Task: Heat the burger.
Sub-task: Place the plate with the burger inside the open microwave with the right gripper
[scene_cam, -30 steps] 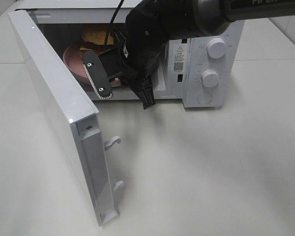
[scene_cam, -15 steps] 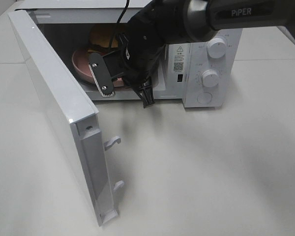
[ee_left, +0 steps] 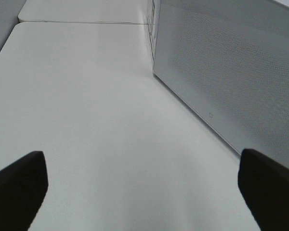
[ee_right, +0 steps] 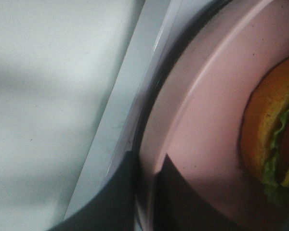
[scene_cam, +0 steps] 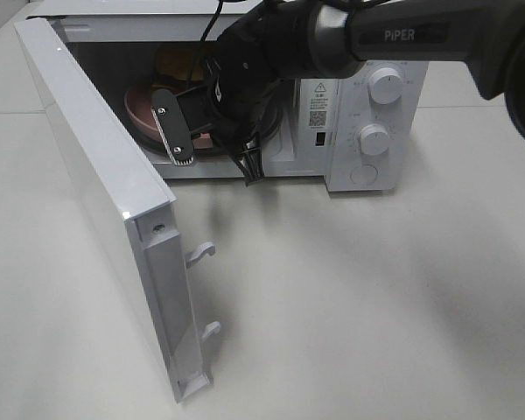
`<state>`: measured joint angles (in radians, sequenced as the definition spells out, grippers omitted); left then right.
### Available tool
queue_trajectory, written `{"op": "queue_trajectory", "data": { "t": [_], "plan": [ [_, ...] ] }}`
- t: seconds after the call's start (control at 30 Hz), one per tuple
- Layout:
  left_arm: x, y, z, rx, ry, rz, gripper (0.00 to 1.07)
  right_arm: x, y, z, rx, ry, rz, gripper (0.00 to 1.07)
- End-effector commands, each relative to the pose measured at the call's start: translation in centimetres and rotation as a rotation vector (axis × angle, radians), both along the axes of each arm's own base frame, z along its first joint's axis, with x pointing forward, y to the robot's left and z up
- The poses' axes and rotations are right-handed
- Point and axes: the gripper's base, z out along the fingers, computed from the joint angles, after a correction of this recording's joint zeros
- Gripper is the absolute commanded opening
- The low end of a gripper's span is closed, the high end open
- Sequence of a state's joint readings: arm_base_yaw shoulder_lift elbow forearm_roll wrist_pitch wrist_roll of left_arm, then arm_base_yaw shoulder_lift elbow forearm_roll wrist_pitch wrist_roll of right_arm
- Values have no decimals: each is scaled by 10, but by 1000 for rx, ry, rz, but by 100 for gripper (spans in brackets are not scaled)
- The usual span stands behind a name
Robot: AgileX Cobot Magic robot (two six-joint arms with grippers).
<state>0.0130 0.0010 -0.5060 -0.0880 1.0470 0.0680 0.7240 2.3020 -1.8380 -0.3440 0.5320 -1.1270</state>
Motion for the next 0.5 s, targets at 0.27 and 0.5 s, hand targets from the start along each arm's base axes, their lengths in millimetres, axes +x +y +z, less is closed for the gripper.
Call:
{"op": "queue_trajectory", "data": {
  "t": [0.27,0.5],
  "plan": [
    [0,0,0,-10,-3,5,105,11,8,13,43,-62,11,0],
    [0,0,0,-9,-3,6,105,15,4,15,47,-76,7,0]
  ]
}}
